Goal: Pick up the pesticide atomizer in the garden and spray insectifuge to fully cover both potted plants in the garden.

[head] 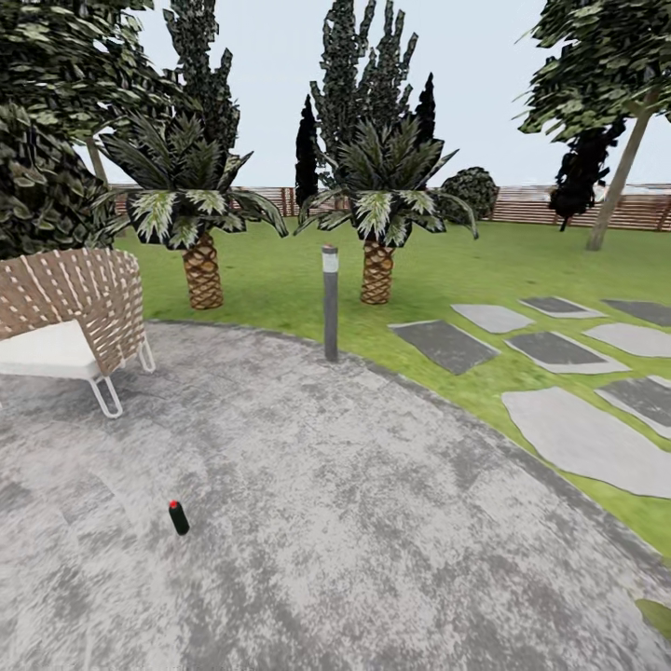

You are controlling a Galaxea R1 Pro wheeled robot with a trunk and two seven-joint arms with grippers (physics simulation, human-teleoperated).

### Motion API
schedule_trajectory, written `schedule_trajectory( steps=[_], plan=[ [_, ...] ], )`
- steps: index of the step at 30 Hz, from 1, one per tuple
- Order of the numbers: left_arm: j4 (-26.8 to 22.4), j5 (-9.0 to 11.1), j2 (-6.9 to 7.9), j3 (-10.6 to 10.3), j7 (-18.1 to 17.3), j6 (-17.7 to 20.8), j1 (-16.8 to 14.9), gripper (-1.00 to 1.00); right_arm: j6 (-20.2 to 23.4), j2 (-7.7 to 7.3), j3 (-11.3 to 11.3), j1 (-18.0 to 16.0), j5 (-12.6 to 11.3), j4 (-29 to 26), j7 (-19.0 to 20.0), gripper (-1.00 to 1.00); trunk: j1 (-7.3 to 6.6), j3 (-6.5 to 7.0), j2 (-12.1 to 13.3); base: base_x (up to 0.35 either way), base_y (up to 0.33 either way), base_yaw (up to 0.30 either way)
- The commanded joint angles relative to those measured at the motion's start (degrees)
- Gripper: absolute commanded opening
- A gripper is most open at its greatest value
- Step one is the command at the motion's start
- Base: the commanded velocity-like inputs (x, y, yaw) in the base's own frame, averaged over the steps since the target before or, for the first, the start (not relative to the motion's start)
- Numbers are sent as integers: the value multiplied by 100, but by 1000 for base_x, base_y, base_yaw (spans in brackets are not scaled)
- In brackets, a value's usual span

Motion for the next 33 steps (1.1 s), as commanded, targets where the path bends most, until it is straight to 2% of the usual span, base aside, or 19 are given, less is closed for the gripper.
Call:
schedule_trajectory(
  steps=[1, 19, 33],
  plan=[
    [9, -9, 0, -7, 22, -18, -5, 100, -17, -2, 3, -1, 2, 2, -1, 100, -1, -5, -2, 0, 0, 278],
    [1, -9, 0, -7, 22, -18, -5, 100, -17, -2, 3, -1, 2, 2, -1, 100, -1, -5, -2, 8, -1, 278],
    [1, -9, 0, -5, 22, -15, -5, 100, -17, -2, 3, -1, 2, 2, 2, 100, -1, -5, -2, 212, -146, 278]
  ],
)
